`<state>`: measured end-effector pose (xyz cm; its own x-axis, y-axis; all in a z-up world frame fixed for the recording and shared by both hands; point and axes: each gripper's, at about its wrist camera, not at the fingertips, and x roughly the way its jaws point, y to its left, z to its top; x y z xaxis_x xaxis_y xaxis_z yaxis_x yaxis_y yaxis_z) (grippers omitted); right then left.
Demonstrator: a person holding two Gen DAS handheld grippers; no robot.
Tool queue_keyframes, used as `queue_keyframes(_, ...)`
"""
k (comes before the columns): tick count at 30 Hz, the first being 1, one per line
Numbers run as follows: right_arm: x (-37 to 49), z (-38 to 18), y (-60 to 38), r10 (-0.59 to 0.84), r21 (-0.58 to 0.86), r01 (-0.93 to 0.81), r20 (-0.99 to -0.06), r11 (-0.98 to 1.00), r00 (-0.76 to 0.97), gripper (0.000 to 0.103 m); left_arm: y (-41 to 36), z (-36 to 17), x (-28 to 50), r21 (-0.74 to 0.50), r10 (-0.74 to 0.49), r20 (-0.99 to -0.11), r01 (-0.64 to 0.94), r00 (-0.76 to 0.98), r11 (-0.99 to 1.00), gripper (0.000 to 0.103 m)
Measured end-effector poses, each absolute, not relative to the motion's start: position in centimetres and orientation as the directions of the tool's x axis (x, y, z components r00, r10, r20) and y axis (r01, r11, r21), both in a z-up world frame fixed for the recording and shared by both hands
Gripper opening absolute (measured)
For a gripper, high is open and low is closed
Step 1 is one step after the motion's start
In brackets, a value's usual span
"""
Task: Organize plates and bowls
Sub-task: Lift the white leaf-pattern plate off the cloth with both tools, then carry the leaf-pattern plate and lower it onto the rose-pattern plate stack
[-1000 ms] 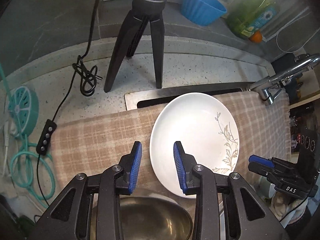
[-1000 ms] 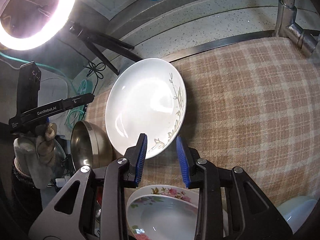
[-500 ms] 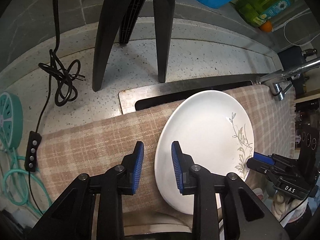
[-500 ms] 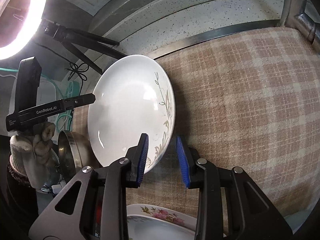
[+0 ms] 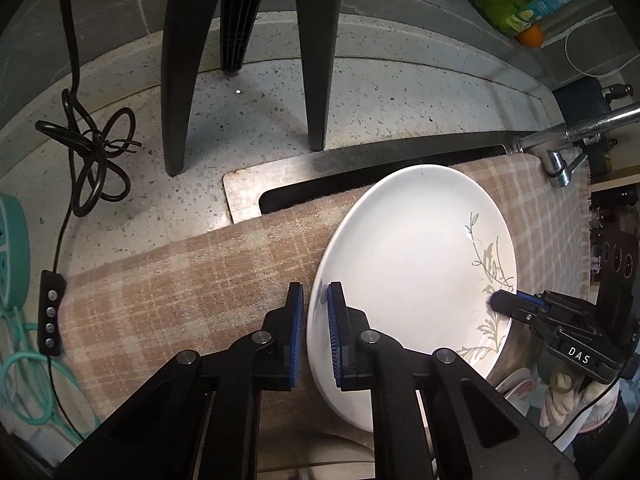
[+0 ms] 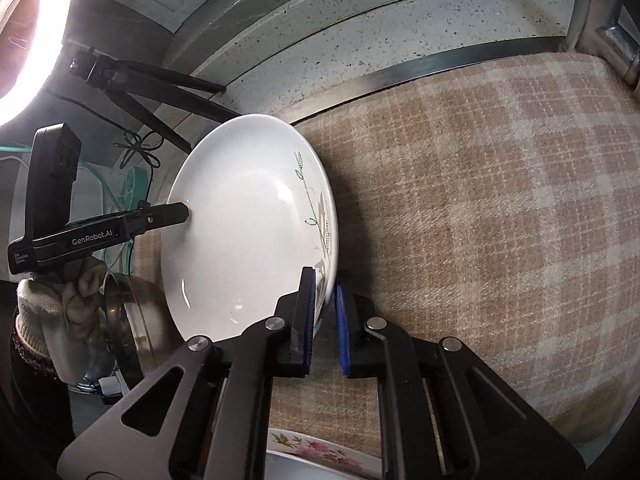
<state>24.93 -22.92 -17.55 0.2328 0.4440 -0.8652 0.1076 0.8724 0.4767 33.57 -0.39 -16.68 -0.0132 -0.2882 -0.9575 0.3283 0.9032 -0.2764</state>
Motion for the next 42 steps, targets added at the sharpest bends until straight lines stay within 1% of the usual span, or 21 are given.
queue_keyframes(4, 24.8, -17.5, -23.0, 0.44, 0.473, 0.111, -0.868, 0.874, 0.232, 0.009, -1.0, -16.6, 33.4, -0.24, -0.258, -0.966, 0.351, 0.003, 0.905, 0.01)
queue_keyframes(14, 23.9, -17.2, -23.5, 0.458, 0.494, 0.131, -0.858, 0.86, 0.23, 0.009, -1.2, -15.7, 32.8, -0.251, -0.272, -0.962, 0.343, 0.012, 0.905, 0.01)
queue_keyframes(24, 22.2, -15.0, -25.0, 0.474, 0.515, 0.121, -0.842, 0.849, 0.256, 0.009, -2.0, -13.7, 31.8, -0.267, -0.298, -0.954, 0.354, 0.033, 0.896, 0.01)
queue_keyframes(34, 19.6, -13.0, -26.2, 0.49, 0.533, 0.101, -0.825, 0.84, 0.282, 0.009, -1.9, -11.1, 29.1, -0.281, -0.322, -0.945, 0.373, 0.053, 0.884, 0.01)
queue_keyframes(42, 16.3, -11.9, -27.1, 0.486, 0.531, 0.094, -0.823, 0.842, 0.293, 0.009, -3.0, -10.0, 25.7, -0.288, -0.337, -0.94, 0.393, 0.059, 0.873, 0.01)
